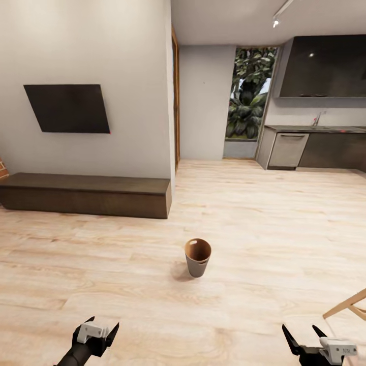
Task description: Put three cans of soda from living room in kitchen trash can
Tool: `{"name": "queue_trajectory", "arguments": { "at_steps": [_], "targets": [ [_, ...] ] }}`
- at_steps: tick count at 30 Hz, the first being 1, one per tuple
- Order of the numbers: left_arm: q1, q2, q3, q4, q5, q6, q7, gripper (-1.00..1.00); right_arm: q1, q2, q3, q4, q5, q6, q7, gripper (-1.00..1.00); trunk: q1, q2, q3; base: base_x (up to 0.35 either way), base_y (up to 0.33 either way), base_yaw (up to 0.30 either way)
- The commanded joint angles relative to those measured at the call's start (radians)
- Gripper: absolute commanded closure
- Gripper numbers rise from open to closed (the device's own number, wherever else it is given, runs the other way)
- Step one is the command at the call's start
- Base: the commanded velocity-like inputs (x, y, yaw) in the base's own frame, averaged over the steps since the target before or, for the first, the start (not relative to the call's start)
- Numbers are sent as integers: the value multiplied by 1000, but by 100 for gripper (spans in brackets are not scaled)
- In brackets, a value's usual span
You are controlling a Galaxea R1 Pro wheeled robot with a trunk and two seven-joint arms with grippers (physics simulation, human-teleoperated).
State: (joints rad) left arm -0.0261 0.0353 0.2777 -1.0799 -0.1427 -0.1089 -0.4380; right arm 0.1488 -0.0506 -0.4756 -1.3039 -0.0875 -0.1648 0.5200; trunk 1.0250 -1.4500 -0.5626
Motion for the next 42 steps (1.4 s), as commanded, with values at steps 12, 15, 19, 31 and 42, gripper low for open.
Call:
{"name": "queue_trajectory", "arguments": {
  "at_steps": [12, 15, 19, 31, 42],
  "targets": [
    [0, 1, 0, 0, 0, -1, -1, -100, 0, 9, 0, 0, 0, 0, 2, -100, 0, 0, 0, 324, 0, 0],
    [0, 1, 0, 0, 0, -1, -1, -100, 0, 9, 0, 0, 0, 0, 3, -100, 0, 0, 0, 324, 0, 0],
    [0, 2, 0, 0, 0, -1, -1, -100, 0, 9, 0, 0, 0, -1, 2, -100, 0, 0, 0, 324, 0, 0],
    [0, 2, 0, 0, 1, -1, -1, -100, 0, 9, 1, 0, 1, -1, 3, -100, 0, 0, 0, 324, 0, 0],
    [0, 2, 0, 0, 2, -2, -1, -100, 0, 9, 27, 13, 3, -1, 3, -100, 0, 0, 0, 310, 0, 0]
  ]
}}
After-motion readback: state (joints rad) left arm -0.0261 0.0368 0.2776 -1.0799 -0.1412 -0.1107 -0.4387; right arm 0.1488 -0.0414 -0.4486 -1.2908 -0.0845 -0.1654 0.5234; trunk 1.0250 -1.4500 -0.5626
